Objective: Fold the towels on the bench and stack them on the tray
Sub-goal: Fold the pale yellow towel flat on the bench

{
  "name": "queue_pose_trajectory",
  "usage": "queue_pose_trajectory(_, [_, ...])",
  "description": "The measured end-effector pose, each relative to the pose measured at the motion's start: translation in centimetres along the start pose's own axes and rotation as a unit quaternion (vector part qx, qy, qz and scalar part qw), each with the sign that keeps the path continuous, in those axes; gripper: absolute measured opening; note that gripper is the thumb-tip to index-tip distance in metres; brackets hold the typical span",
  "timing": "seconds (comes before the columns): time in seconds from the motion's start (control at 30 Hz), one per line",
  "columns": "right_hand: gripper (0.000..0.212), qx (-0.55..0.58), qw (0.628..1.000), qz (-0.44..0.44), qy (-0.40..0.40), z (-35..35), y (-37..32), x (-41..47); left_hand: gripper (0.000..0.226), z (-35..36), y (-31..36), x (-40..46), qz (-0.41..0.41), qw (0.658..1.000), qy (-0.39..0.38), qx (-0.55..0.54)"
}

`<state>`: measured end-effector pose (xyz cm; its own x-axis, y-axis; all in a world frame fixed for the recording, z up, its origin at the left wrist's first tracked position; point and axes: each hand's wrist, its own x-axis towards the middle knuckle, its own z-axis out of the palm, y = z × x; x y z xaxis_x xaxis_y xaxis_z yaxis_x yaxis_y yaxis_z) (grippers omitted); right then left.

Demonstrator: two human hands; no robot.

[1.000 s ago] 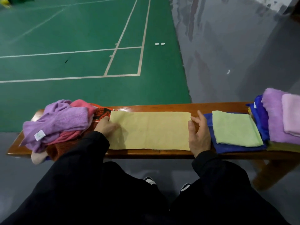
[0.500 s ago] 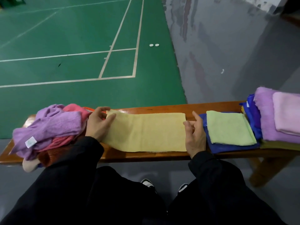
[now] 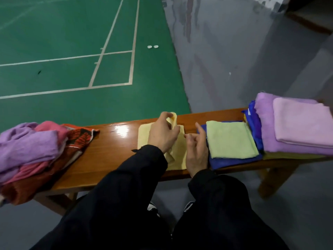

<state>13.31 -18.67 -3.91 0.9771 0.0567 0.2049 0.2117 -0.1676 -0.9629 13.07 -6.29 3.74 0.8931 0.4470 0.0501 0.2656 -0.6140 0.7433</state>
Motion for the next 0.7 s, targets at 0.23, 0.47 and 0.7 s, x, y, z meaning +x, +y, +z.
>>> queue_pose_trajectory(0.23, [0.072, -0.012, 1.0, 0.022, 0.015, -0.4, 0.2, 0.0, 0.048, 2.4, -0.8, -2.2, -0.008, 0.999, -0.042, -0.032])
queue_pose_trajectory(0.47, [0.058, -0.219, 0.972, 0.006, -0.083, 0.4, 0.6, 1.1, 0.062, -1.5, -7.7, -3.9, -0.127, 0.988, 0.075, 0.042])
queue_pose_trajectory(0.7, [0.054, -0.246, 0.957, 0.045, -0.15, 0.5, -0.5, 0.8, 0.054, -3.3, -4.8, -3.4, -0.363, 0.809, -0.083, -0.455])
